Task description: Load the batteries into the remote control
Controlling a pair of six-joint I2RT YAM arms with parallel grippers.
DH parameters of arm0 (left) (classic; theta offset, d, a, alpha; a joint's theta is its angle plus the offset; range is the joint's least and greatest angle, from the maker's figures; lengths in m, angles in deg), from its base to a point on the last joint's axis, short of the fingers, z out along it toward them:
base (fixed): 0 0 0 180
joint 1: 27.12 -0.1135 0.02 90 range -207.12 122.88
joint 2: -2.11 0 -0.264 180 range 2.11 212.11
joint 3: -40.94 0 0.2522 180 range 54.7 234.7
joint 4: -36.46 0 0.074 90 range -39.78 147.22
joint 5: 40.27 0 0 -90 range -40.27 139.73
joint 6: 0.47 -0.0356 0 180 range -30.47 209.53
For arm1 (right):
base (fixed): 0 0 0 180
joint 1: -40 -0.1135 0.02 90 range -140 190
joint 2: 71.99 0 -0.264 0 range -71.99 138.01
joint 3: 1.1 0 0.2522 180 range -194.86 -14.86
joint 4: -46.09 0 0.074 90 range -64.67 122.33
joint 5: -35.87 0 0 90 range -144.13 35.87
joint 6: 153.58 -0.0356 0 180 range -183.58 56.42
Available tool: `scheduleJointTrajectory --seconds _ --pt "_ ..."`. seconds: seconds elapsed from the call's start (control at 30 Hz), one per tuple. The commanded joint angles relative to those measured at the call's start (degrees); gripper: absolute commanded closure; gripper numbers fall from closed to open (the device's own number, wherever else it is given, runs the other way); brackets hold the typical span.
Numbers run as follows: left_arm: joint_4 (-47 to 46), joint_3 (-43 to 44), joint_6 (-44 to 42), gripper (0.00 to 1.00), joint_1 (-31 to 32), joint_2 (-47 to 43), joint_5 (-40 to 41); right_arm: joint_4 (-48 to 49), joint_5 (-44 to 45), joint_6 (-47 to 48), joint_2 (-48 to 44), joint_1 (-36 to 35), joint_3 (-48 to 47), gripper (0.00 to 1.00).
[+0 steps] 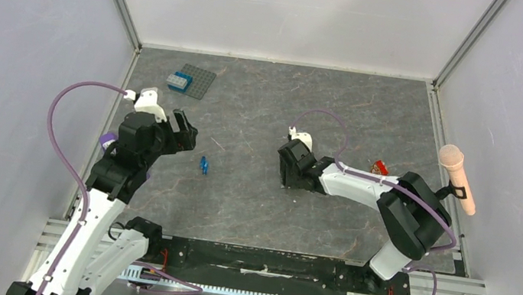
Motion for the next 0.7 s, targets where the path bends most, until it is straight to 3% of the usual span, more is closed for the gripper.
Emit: scheduleJointTrajectory --seconds 0.0,0.1,0.27,0.4,0.67 --pt "-1.86 0.51 -1.05 0.09 -0.4 -1.01 -0.92 2.19 -2.56 0.54 0.09 0.2 -0.49 0.71" --pt "-3.91 0.39 -2.12 0.09 -0.38 -1.85 -10.88 5.44 -8.49 2.54 -3.42 0.36 0.16 0.74" --pt "-10.97 -1.66 -0.95 0.09 -0.39 -3.6 -30.04 12.59 -30.42 5.08 -10.12 0.38 -0.81 0.77" --pt "-14.07 -1.65 3.88 0.1 -0.4 -4.16 -33.44 20.59 -43.84 0.99 -14.83 0.38 -1.41 0.77" --pt "-21.3 2.56 18.06 0.1 -0.39 -5.33 -37.55 38.73 -55.18 -15.23 -18.21 0.38 -2.03 0.76"
